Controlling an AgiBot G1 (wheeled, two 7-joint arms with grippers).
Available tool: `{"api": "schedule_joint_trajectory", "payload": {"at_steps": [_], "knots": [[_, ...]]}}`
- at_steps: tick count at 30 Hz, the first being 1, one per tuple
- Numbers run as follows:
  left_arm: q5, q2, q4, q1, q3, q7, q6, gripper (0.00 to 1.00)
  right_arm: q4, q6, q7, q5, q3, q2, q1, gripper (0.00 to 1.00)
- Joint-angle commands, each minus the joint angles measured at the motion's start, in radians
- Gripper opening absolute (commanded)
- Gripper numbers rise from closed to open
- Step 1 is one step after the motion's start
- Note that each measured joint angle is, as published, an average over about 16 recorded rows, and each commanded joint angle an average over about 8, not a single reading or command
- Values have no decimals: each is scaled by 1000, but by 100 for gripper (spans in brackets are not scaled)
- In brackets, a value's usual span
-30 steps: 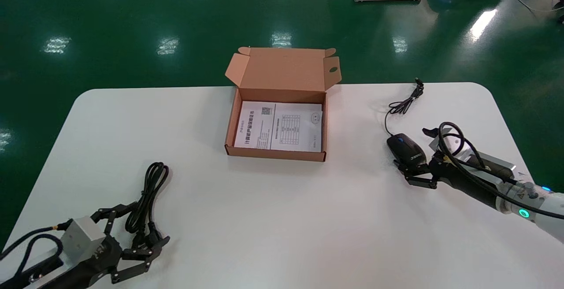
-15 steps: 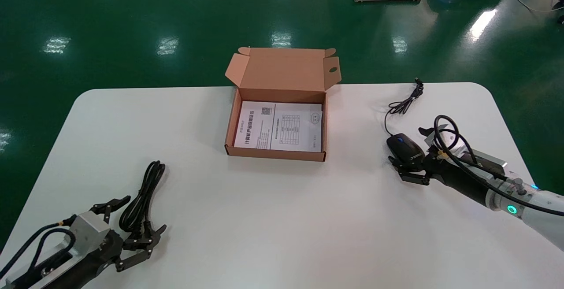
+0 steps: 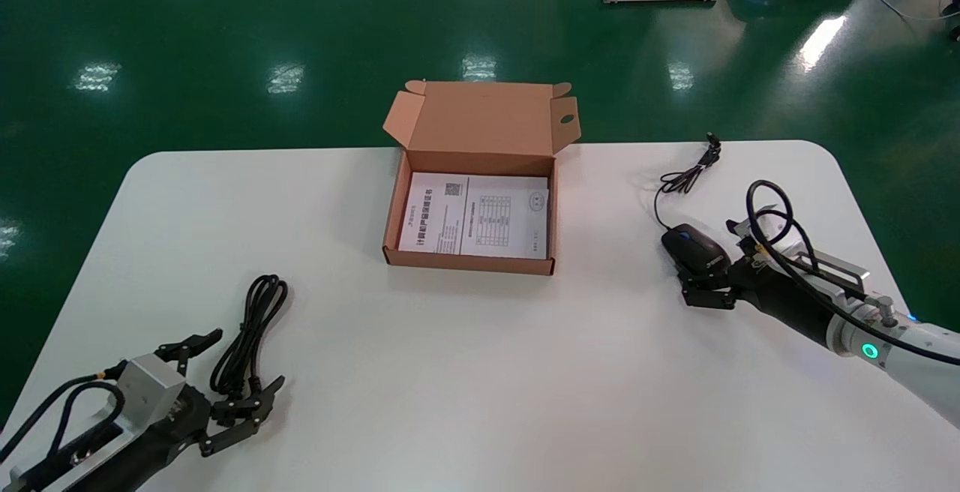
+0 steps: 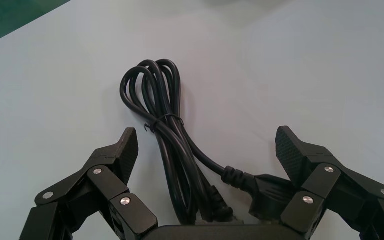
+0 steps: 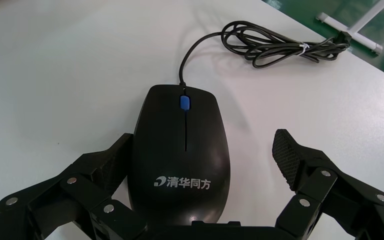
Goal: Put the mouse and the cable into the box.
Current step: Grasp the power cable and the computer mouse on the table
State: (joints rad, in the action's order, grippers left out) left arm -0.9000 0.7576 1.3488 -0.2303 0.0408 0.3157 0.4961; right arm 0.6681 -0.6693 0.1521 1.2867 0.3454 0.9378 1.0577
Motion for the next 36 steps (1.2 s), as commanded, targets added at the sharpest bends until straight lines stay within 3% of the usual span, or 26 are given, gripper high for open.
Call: {"api": "schedule_joint_trajectory", "payload": {"at_steps": [1,21,36], "knots": [[0,0,0,-1,1,-1,0,100,10,9,-24,6,5,0,-1,100],[26,3,0,3,-21,-26,-27,100,132,88,-241,50,36,-5,29,100],[27,7,-1,58,-35,-13,-35,100,247,127,-400,105,77,-50,-23,100]]}}
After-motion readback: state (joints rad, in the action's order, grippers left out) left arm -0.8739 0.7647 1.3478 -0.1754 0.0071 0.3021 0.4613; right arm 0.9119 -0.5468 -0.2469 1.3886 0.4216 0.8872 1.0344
